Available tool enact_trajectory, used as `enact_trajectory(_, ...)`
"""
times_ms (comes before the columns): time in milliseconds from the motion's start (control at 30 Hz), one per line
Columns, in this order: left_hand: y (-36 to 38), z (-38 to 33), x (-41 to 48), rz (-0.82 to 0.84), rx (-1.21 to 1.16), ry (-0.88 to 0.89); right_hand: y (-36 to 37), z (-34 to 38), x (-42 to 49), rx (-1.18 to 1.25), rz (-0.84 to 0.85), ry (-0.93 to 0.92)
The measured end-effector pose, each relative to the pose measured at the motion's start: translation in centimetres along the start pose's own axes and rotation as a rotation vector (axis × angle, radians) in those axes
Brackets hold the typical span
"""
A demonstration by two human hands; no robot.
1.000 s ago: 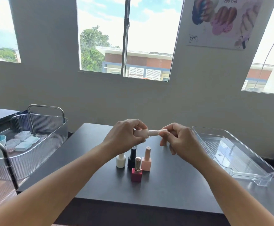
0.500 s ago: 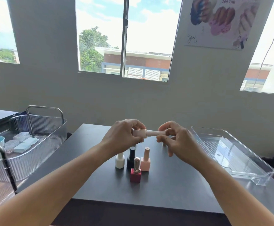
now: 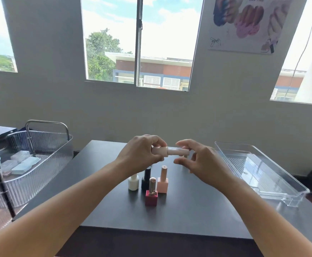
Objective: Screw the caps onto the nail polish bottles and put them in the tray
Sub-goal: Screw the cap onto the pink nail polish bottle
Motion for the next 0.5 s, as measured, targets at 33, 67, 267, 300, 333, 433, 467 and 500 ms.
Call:
enact_trajectory(33, 0.1, -0.2, 0.0, -0.001, -0.001, 0.014, -0.1, 0.2, 0.0, -0.029, -0.027, -0.026)
enact_trajectory(67, 0.2, -0.4, 0.0, -0.004, -0.002, 0.029, -0.3, 0.3, 0.0, -0.055, -0.049, -0.045)
enact_trajectory(267, 0.5, -1.5, -0.5, -0.084, 0.129, 0.16, 0.3, 0.2, 0.0, -0.061, -0.007, -0.011)
enact_trajectory(300, 0.4, -1.7, -0.6, -0.116, 0.148, 0.193, 0.6, 0.0, 0.0, -0.04, 0.003, 0.017)
enact_trajectory(333, 0.3, -1.9, -0.8, -0.147, 0.165, 0.223, 0.8, -0.2, 0.1, 0.021, 0.005, 0.052)
enact_trajectory(433, 0.1, -2.1, -0.9, -0.171, 0.179, 0.254, 1.1, -0.9, 0.1, 0.277, -0.012, 0.15)
enact_trajectory(467, 0.1, -2.0, -0.8, -0.159, 0.174, 0.241, 1.0, -0.7, 0.0, 0.294, -0.009, 0.14)
enact_trajectory(500, 0.0, -1.8, -0.6, -0.14, 0.172, 0.221, 0.9, -0.5, 0.0, 0.248, 0.005, 0.112)
Point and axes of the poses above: each hand's wrist, its own x-axis towards the middle knuckle, its own y-axis out of the palm, z = x × y, the point moved 5 cm from there along x, towards the middle knuckle, and after that the axes turned 9 degrees about -y, right-handed, at the moved point
